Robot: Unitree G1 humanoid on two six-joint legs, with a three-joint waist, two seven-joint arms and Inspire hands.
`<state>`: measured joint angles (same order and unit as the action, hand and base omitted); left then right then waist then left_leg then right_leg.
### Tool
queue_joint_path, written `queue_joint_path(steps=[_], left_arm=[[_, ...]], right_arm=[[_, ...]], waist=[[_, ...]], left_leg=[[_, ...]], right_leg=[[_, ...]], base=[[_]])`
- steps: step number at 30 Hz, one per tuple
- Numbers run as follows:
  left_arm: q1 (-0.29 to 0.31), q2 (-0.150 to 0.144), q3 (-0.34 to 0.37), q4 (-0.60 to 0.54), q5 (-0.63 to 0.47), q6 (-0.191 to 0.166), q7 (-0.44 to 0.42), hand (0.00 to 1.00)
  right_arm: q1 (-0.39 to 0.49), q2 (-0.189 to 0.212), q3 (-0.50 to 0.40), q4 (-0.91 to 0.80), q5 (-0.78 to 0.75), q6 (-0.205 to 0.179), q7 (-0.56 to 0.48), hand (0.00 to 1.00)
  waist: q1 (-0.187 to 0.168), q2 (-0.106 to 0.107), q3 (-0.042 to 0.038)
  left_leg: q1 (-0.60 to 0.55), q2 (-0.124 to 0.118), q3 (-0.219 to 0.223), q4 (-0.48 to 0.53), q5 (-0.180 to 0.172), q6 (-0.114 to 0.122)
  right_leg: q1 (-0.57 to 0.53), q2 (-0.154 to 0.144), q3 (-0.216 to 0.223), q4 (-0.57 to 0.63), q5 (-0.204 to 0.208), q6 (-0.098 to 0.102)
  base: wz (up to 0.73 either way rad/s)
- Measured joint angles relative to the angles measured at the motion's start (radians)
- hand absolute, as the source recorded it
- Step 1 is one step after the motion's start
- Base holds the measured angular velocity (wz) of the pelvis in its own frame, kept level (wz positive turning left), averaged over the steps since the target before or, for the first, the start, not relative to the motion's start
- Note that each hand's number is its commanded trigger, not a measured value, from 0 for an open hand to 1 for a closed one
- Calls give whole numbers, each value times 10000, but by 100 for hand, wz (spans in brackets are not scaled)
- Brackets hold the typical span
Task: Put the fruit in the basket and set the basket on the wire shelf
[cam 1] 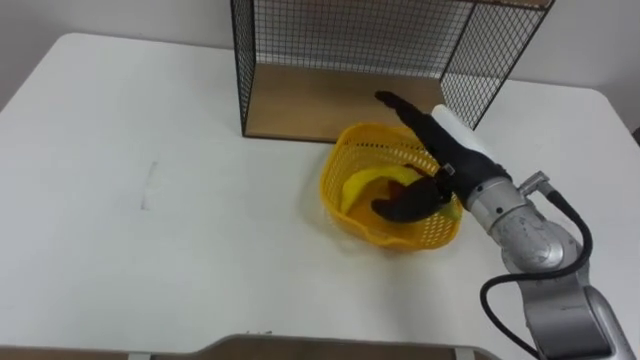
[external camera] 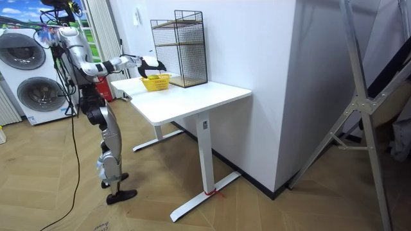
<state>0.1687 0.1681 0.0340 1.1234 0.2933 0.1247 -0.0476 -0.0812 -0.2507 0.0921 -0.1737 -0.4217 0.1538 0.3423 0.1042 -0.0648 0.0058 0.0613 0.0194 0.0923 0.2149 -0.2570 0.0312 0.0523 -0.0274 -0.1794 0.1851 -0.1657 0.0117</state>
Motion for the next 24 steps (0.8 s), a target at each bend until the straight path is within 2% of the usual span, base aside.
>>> queue_joint_path(steps=[8, 11, 13, 14, 15, 17, 19, 20, 22, 24], left_arm=[[183, -10, 41, 284, -491, -43, 23, 0], [296, -10, 231, 388, -1343, -98, 199, 0], [519, -40, 667, 417, -2092, -255, 413, 0], [587, -39, 834, 444, -2309, -269, 474, 0], [752, -39, 1201, 477, -2862, -370, 671, 0], [1011, -32, 1844, 609, -3773, -497, 1004, 0], [1348, -41, 2978, 679, -5104, -517, 1590, 0], [1428, -52, 3291, 673, -5446, -522, 1738, 0], [1654, -93, 4961, 630, -7148, -564, 2391, 0], [1758, -92, 5815, 339, -8223, -593, 3127, 0]], right_arm=[[30, 3, -434, -8, 2070, -45, -101, 0], [30, 2, -486, -9, 3392, -131, -401, 0], [111, 3, -768, -17, 4701, -145, -433, 0], [176, 3, -903, -18, 5057, -154, -456, 0], [287, 0, -1196, -21, 5746, -158, -523, 0], [405, -10, -1598, -20, 6728, -235, -788, 0], [862, -11, -2094, -95, 8008, -319, -1244, 0], [985, -8, -2213, -142, 8149, -318, -1345, 0], [1542, -4, -2942, -242, 8963, -307, -1610, 0], [1871, -5, -3316, -377, 9358, -312, -2129, 0]], waist=[[-200, 84, -19], [-190, 100, -12], [-256, 169, 18], [-264, 175, 5], [-225, 176, -36], [-196, 190, -29], [-156, 239, -66], [-158, 257, -67], [-103, 408, -109], [-108, 585, -89]], left_leg=[[93, -6, -130, 80, 0, 0], [145, 2, -119, 74, 0, -1], [211, -4, -158, 80, 0, 0], [215, -10, -192, 78, 0, 0], [236, -13, -213, 65, 0, 0], [312, -13, -199, 51, -1, 0], [392, -6, -207, -104, -1, -2], [389, -6, -206, -98, -1, -2], [407, -12, -208, -91, -1, -1], [487, -18, -210, -111, -1, -1]], right_leg=[[195, -17, -130, -28, 0, 0], [216, -8, -101, -16, 0, 0], [327, -19, -186, -44, 0, 0], [355, -28, -196, -60, 0, 0], [393, -26, -206, -84, 0, 0], [492, -18, -185, -162, 0, 1], [542, -11, -187, -160, 0, 1], [540, -10, -187, -161, 0, 1], [567, -21, -191, -161, 0, 1], [627, -25, -195, -154, 0, 1]], base=[[6], [-3], [7], [13], [6], [0], [0], [0], [0], [0]])
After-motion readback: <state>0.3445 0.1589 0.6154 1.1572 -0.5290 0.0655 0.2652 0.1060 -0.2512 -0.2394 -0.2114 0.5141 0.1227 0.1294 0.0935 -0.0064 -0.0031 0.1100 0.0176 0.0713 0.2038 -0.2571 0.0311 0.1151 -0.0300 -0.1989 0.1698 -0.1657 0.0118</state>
